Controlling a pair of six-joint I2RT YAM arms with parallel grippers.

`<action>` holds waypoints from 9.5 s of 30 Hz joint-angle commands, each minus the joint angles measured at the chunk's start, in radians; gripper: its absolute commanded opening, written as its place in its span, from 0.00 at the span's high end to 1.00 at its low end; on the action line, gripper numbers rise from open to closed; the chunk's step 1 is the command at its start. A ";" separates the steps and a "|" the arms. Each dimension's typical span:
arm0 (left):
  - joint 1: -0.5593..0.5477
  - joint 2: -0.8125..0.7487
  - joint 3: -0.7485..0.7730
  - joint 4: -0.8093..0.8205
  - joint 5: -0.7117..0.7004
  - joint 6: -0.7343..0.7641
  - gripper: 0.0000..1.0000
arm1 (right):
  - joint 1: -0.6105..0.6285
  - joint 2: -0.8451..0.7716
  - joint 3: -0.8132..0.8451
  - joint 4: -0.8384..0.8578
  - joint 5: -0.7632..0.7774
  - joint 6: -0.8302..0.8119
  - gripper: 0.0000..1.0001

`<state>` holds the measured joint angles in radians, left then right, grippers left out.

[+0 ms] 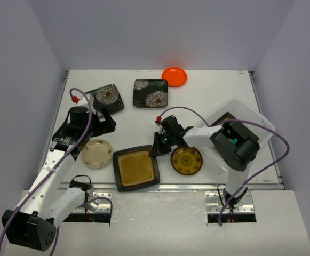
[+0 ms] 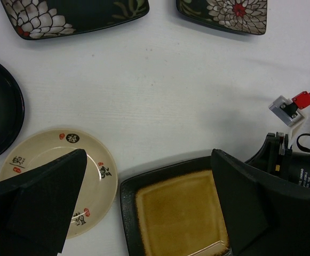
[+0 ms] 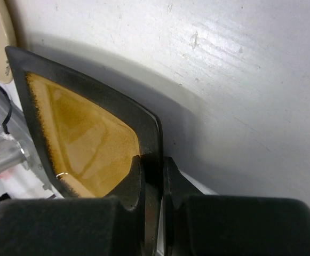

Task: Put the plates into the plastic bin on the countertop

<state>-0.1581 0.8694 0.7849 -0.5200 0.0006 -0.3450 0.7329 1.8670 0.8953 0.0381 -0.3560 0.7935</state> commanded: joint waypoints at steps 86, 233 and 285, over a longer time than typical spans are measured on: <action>-0.041 -0.004 0.002 0.029 -0.010 0.005 0.00 | -1.468 -0.450 -0.051 -0.506 -0.162 -0.184 0.83; -0.238 0.193 -0.090 0.713 0.504 -0.455 0.20 | -0.659 -0.706 -0.073 -0.420 -0.426 -0.357 1.00; -0.063 0.188 0.110 0.034 -0.018 -0.256 0.00 | -1.176 -0.791 0.045 -0.638 0.016 -0.234 0.01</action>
<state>-0.2988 1.0185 0.8576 -0.5527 -0.0343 -0.5388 -0.5110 1.1156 0.8744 -0.6521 -0.1691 0.5268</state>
